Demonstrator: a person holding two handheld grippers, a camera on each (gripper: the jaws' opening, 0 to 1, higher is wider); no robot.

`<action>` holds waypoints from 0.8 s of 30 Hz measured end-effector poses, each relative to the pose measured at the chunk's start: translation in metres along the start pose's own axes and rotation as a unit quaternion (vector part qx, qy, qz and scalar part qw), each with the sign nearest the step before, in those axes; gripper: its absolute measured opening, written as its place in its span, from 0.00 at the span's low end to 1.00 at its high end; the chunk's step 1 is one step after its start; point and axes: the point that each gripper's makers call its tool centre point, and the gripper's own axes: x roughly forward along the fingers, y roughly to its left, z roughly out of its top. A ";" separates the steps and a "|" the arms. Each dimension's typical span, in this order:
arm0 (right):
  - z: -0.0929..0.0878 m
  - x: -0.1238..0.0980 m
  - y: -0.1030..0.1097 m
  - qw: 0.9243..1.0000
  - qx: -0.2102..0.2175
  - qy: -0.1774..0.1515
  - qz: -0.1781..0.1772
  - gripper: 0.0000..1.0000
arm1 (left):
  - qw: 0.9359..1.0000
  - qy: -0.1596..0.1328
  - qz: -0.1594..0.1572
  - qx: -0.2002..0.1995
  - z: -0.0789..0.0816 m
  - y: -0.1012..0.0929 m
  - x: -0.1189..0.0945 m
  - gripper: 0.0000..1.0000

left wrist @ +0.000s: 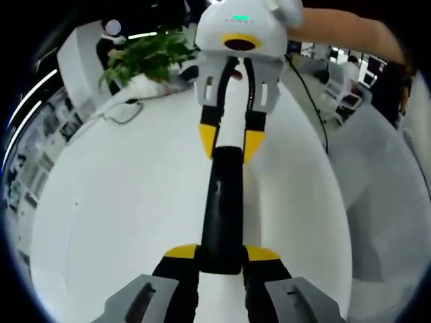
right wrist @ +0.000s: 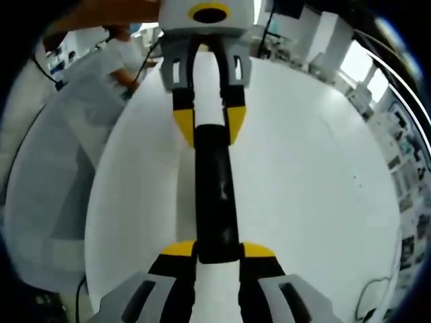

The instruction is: Press the specified remote control buttons in sequence, fully releasing each button before pressing the next.

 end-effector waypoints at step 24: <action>-0.007 0.008 0.049 1.000 0.014 -0.005 0.009 0.20 | 1.000 0.001 -0.016 -0.007 -0.009 -0.047 0.009 0.23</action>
